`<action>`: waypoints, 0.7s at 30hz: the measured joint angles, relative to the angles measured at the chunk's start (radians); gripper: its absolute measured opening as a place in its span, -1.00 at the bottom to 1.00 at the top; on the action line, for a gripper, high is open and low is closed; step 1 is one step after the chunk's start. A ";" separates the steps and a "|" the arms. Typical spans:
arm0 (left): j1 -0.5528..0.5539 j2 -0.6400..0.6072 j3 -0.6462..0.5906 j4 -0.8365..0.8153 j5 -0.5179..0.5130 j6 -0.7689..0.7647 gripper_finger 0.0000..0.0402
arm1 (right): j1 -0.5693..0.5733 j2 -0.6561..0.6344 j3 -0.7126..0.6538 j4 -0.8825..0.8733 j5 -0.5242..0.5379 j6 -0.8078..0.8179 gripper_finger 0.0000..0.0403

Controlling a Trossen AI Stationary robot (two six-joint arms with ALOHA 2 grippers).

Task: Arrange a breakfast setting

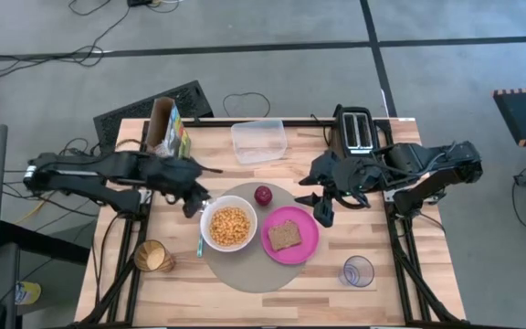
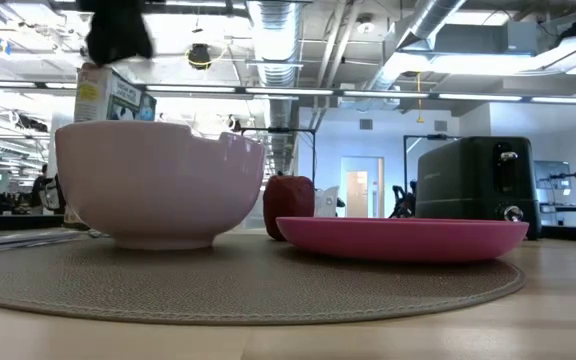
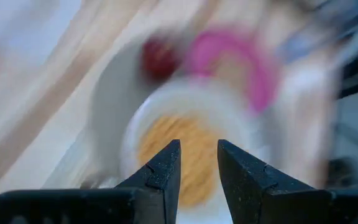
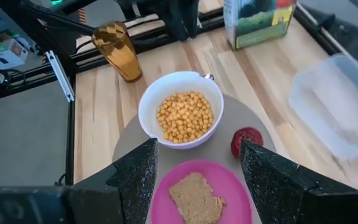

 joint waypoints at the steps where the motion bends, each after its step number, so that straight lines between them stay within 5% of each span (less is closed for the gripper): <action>1: -0.014 -0.022 0.008 0.060 -0.002 0.020 -0.55 | 0.000 0.000 0.000 0.010 0.000 -0.014 0.27; 8: -0.091 -0.183 -0.045 0.484 -0.023 0.242 -0.84 | 0.002 -0.014 0.002 0.078 0.000 -0.119 0.05; 18: -0.092 -0.414 -0.265 0.767 -0.056 0.286 -0.98 | 0.009 -0.087 -0.086 0.130 -0.001 -0.146 -0.86; 21: -0.092 -0.455 -0.299 0.756 -0.073 0.300 -0.98 | 0.014 -0.141 -0.177 0.207 -0.004 -0.138 -0.91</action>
